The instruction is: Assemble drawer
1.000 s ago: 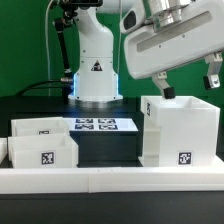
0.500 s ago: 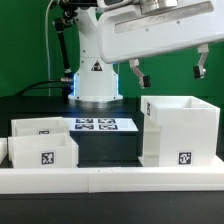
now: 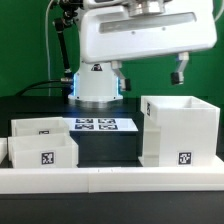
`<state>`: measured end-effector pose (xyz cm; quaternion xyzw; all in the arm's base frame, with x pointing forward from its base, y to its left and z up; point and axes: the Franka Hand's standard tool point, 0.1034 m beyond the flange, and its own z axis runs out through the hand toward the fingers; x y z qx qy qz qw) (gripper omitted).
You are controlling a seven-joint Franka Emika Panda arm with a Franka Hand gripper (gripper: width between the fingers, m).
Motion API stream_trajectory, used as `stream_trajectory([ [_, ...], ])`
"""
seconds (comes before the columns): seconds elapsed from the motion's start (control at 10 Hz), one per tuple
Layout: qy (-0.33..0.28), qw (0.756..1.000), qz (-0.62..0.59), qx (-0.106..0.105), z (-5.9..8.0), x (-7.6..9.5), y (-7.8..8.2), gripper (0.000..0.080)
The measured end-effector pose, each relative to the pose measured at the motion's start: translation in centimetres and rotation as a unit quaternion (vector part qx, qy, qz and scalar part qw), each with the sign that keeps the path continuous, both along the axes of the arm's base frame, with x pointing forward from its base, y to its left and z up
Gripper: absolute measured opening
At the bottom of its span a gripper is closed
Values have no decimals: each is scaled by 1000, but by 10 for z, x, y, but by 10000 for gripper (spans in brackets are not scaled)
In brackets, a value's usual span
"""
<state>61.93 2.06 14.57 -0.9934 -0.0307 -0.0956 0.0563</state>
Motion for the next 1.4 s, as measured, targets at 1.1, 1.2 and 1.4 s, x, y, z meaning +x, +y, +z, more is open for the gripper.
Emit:
stream_trajectory([
  [1.1, 49, 990, 131, -34, -36, -37, -93, 649],
  [1.2, 57, 988, 138, -37, -40, -37, -94, 649],
  [1.4, 85, 986, 142, -30, -58, -45, -94, 649],
])
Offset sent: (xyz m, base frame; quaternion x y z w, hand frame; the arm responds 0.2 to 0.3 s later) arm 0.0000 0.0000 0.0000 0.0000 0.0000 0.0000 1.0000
